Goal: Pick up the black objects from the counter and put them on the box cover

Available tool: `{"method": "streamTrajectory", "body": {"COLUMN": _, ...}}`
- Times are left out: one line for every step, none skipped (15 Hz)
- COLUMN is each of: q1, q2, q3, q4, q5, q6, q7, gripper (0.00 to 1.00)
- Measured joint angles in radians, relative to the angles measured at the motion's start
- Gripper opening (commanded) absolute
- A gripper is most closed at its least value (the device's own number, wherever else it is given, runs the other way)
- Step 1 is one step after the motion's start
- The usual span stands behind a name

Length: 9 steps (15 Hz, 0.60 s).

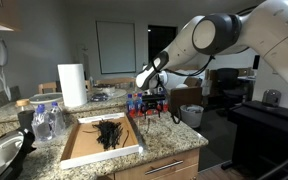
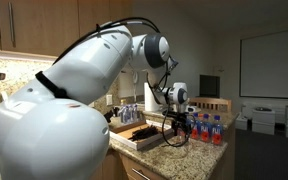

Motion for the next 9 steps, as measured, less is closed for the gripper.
{"method": "streamTrajectory", "body": {"q1": 0.004, "q2": 0.034, "q3": 0.000, "q4": 0.044, "q5": 0.000, "q6": -0.026, "q7": -0.011, "gripper": 1.00}}
{"method": "streamTrajectory", "body": {"q1": 0.007, "q2": 0.066, "q3": 0.001, "q4": 0.084, "q5": 0.000, "q6": -0.044, "q7": -0.025, "gripper": 1.00}}
{"method": "streamTrajectory", "body": {"q1": 0.010, "q2": 0.098, "q3": 0.002, "q4": 0.125, "q5": 0.000, "q6": -0.059, "q7": -0.039, "gripper": 1.00}}
{"method": "streamTrajectory", "body": {"q1": 0.012, "q2": 0.125, "q3": 0.002, "q4": 0.161, "q5": 0.000, "q6": -0.069, "q7": -0.050, "gripper": 1.00}}
{"method": "streamTrajectory", "body": {"q1": 0.015, "q2": 0.150, "q3": 0.003, "q4": 0.195, "q5": 0.000, "q6": -0.075, "q7": -0.058, "gripper": 1.00}}
{"method": "streamTrajectory", "body": {"q1": 0.017, "q2": 0.172, "q3": 0.004, "q4": 0.227, "q5": 0.000, "q6": -0.083, "q7": -0.062, "gripper": 0.91}}
{"method": "streamTrajectory", "body": {"q1": 0.018, "q2": 0.194, "q3": 0.005, "q4": 0.258, "q5": 0.000, "q6": -0.096, "q7": -0.064, "gripper": 0.73}}
{"method": "streamTrajectory", "body": {"q1": 0.019, "q2": 0.213, "q3": 0.008, "q4": 0.287, "q5": 0.000, "q6": -0.108, "q7": -0.065, "gripper": 0.67}}
{"method": "streamTrajectory", "body": {"q1": 0.021, "q2": 0.229, "q3": 0.009, "q4": 0.313, "q5": 0.000, "q6": -0.122, "q7": -0.066, "gripper": 0.59}}
